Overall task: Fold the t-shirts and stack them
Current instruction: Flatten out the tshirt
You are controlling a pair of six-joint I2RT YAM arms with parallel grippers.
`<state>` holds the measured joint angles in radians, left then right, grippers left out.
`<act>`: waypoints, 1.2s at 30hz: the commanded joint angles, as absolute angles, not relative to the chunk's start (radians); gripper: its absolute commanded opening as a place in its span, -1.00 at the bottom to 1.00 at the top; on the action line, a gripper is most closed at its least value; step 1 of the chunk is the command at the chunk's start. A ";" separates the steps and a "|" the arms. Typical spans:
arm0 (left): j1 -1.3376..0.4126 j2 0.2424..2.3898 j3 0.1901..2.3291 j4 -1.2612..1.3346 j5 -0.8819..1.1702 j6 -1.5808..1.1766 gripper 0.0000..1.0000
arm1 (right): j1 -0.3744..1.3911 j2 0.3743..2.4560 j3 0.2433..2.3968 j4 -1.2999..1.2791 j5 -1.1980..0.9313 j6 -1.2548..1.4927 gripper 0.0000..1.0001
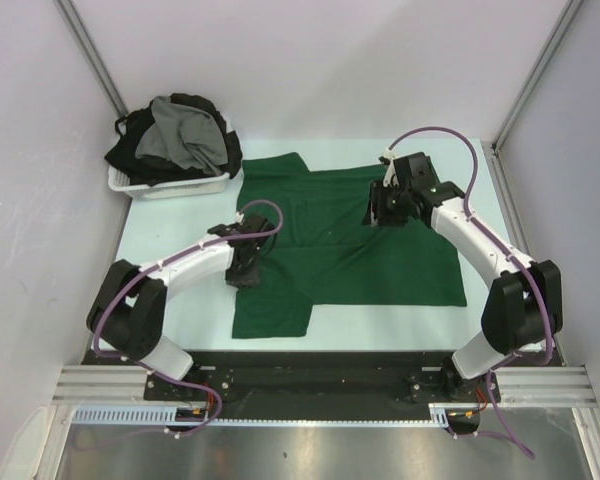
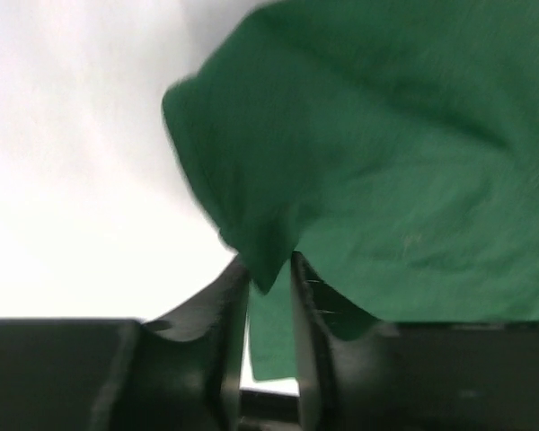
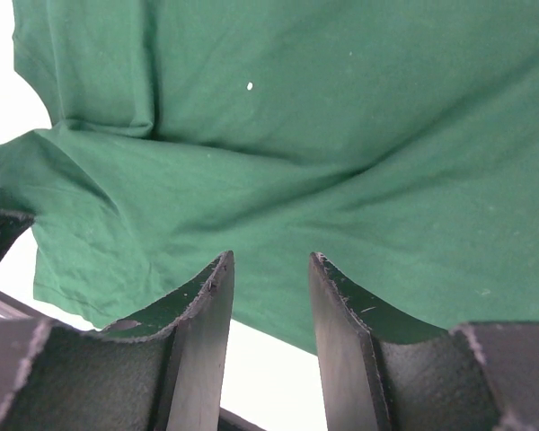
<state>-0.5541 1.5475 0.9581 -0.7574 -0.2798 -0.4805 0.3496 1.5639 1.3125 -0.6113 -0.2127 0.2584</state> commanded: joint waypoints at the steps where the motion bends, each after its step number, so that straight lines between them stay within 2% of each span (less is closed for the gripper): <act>1: -0.561 1.467 0.989 -0.865 -0.253 -0.463 -0.49 | 0.351 1.578 1.370 -0.563 -0.232 0.265 -0.13; 6: -0.563 1.407 0.962 -0.928 -0.236 -0.471 -0.70 | 0.351 1.575 1.358 -0.532 -0.239 0.273 -0.13; 8: -0.563 1.396 0.950 -0.919 -0.235 -0.477 -0.71 | 0.350 1.571 1.351 -0.525 -0.242 0.276 -0.13; 14: -0.566 1.436 0.943 -0.873 -0.248 -0.483 -0.37 | 0.348 1.560 1.339 -0.531 -0.253 0.272 -0.12; 17: -0.566 1.465 0.951 -0.841 -0.265 -0.469 -0.27 | 0.347 1.557 1.344 -0.543 -0.253 0.267 -0.12; 25: -0.566 1.566 0.989 -0.737 -0.275 -0.440 -0.25 | 0.347 1.543 1.362 -0.586 -0.239 0.250 -0.12; 27: -0.566 1.589 0.996 -0.716 -0.282 -0.436 -0.34 | 0.345 1.543 1.367 -0.597 -0.236 0.247 -0.12; 30: -0.566 1.621 1.012 -0.706 -0.293 -0.423 -0.56 | 0.347 1.546 1.373 -0.606 -0.232 0.244 -0.12; 33: -0.566 1.637 1.031 -0.710 -0.298 -0.413 -0.83 | 0.345 1.549 1.378 -0.607 -0.232 0.244 -0.12; 34: -0.566 1.638 1.034 -0.710 -0.298 -0.411 -1.00 | 0.347 1.552 1.379 -0.606 -0.233 0.244 -0.12; 36: -0.566 1.637 1.034 -0.716 -0.298 -0.408 -1.00 | 0.347 1.559 1.384 -0.606 -0.232 0.244 -0.12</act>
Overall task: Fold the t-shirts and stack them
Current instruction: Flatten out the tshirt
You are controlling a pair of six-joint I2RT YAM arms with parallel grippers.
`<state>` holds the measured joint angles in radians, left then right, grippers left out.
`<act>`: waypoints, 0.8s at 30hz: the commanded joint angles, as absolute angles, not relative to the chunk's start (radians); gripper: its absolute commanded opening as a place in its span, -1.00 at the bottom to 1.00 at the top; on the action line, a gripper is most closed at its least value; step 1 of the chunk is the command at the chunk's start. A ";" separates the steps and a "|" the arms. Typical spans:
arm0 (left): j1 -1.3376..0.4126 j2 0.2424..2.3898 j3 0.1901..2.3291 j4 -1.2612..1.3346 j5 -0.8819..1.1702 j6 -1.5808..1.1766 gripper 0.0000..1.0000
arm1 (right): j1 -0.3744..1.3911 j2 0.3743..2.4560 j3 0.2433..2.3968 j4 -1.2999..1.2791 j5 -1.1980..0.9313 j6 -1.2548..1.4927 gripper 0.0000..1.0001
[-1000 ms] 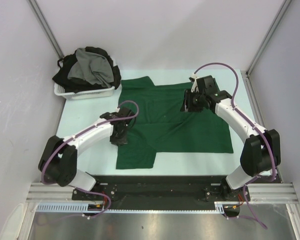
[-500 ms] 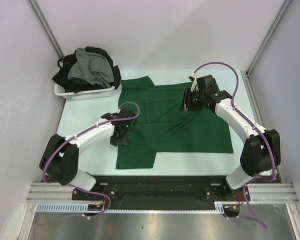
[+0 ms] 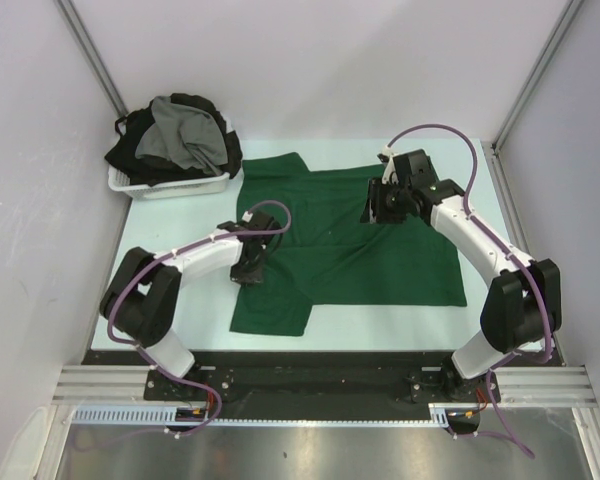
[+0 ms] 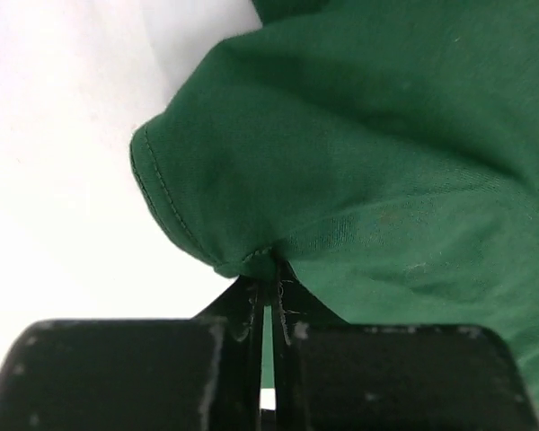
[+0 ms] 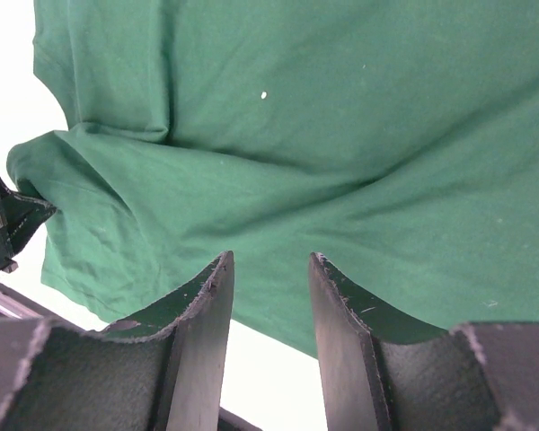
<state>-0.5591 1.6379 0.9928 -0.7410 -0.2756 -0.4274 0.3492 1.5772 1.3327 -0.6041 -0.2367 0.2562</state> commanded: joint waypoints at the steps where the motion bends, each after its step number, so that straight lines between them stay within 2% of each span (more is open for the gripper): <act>1: -0.566 1.635 1.032 -0.719 -0.298 -0.408 -1.00 | 0.347 1.560 1.385 -0.604 -0.233 0.245 -0.13; 24: -0.629 1.324 0.940 -1.041 -0.150 -0.485 -1.00 | 0.359 1.589 1.339 -0.499 -0.290 0.299 -0.12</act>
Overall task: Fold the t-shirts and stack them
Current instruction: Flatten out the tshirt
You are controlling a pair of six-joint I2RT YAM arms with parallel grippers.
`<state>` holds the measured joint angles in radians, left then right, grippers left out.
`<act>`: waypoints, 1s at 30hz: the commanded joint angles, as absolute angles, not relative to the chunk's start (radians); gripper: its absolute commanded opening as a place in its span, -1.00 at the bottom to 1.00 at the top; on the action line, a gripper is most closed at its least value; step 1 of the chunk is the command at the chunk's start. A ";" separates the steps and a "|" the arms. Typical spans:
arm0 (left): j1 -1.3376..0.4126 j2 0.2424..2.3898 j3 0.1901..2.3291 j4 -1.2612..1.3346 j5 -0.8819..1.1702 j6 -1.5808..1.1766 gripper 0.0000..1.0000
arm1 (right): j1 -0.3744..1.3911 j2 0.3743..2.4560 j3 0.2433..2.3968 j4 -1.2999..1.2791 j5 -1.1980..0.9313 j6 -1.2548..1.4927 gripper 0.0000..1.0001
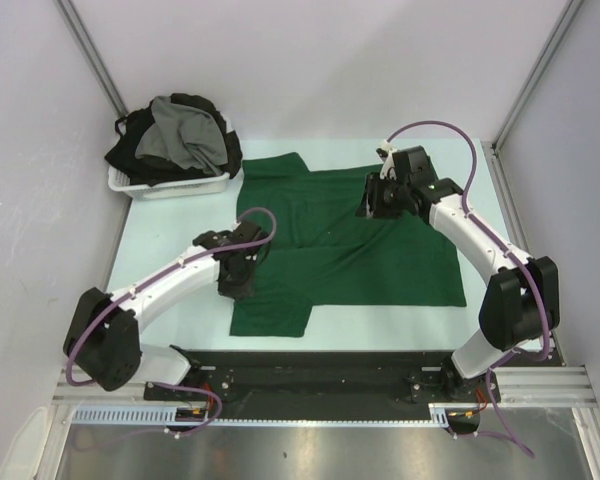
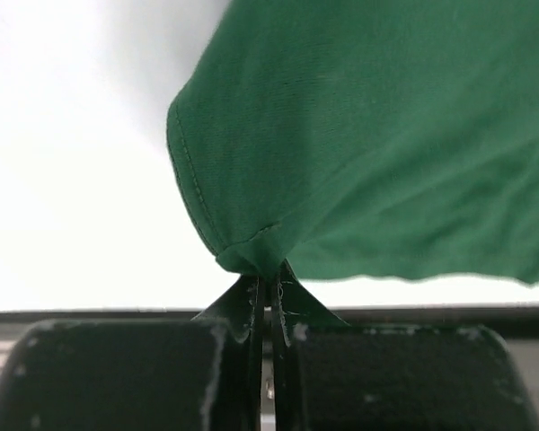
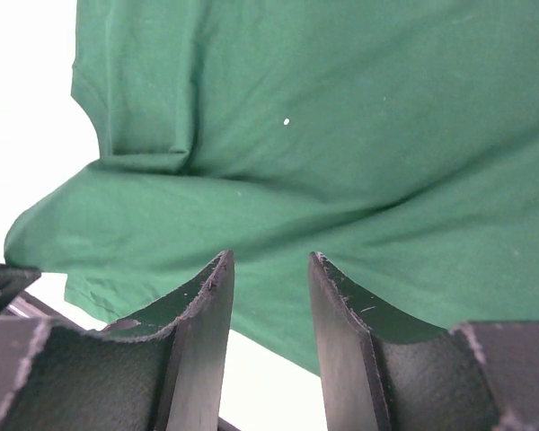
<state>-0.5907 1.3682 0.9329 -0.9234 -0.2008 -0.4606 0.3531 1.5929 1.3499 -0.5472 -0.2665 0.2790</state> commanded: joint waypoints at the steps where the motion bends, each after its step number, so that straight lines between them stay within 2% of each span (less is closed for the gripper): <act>1: -0.635 1.324 0.945 -1.058 -0.146 -0.486 -1.00 | 0.359 1.589 1.338 -0.491 -0.298 0.299 -0.13; 10: -0.676 1.428 1.025 -1.206 -0.013 -0.476 -1.00 | 0.357 1.630 1.365 -0.514 -0.321 0.292 -0.13; 18: -0.706 1.476 1.029 -1.218 0.124 -0.456 -1.00 | 0.348 1.681 1.401 -0.574 -0.325 0.276 -0.13; 21: -0.713 1.486 1.049 -1.221 0.092 -0.446 -0.96 | 0.348 1.684 1.405 -0.569 -0.325 0.276 -0.13; 22: -0.715 1.485 1.061 -1.226 0.074 -0.446 -0.78 | 0.348 1.686 1.408 -0.562 -0.325 0.281 -0.14; 24: -0.715 1.486 1.115 -1.244 0.003 -0.449 -0.57 | 0.348 1.683 1.419 -0.557 -0.324 0.281 -0.12; 26: -0.715 1.500 1.190 -1.261 -0.067 -0.445 -0.49 | 0.348 1.684 1.425 -0.552 -0.327 0.278 -0.11; 27: -0.715 1.508 1.216 -1.267 -0.089 -0.443 -0.28 | 0.348 1.690 1.434 -0.557 -0.328 0.278 -0.10; 29: -0.715 1.537 1.293 -1.284 -0.144 -0.439 -0.07 | 0.348 1.695 1.442 -0.563 -0.331 0.275 -0.10; 30: -0.715 1.549 1.314 -1.292 -0.159 -0.437 0.10 | 0.347 1.697 1.443 -0.569 -0.333 0.273 -0.09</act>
<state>-0.7094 1.5162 1.1797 -1.2495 -0.0353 -0.4507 0.3511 1.6897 1.3899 -0.5705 -0.3134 0.2878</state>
